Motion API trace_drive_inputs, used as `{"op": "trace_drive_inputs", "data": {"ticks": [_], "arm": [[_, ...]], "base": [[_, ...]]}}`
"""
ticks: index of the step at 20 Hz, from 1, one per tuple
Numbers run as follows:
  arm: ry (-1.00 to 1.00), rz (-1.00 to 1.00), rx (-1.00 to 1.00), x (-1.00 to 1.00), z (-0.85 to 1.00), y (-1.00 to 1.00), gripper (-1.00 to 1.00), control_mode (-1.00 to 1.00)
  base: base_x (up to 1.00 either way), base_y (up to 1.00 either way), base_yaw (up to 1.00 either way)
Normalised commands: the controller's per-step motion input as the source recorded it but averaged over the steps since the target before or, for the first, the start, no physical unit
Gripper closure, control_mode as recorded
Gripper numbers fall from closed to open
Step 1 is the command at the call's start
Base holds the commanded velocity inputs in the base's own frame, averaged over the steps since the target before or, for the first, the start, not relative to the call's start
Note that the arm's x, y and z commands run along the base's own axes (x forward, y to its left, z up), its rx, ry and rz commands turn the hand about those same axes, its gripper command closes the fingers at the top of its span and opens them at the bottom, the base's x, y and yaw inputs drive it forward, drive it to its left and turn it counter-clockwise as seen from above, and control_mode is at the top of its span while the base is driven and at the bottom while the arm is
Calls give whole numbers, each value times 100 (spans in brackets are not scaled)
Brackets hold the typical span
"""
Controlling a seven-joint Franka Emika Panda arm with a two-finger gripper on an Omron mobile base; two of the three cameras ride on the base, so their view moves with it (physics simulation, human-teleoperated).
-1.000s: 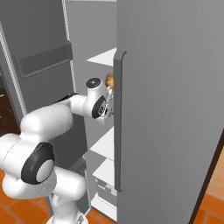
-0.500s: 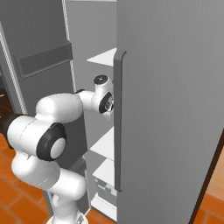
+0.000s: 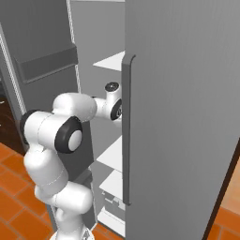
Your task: Take the meat container that has the chicken drumstick and place it on the second highest rack of the freezer. Then take the vegetable container that has the lime and cucumber and place it on the highest rack of the freezer.
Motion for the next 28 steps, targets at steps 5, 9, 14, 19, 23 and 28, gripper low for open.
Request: {"op": "trace_drive_inputs", "data": {"ticks": [5, 9, 14, 19, 23, 28], "arm": [[-4, 0, 0, 47, -18, 0, 100, -100], [-5, 0, 0, 47, -17, -4, 100, -100], [-5, 0, 0, 39, -18, -21, 100, -100], [-5, 0, 0, 39, -19, -23, 100, -100], [-4, 0, 0, 39, -28, -20, 100, -100], [-4, -1, 0, 0, -1, 2, 100, -100]], "base": [[0, 0, 0], [0, 0, 0], [0, 0, 0], [0, 0, 0], [0, 0, 0], [0, 0, 0]]}}
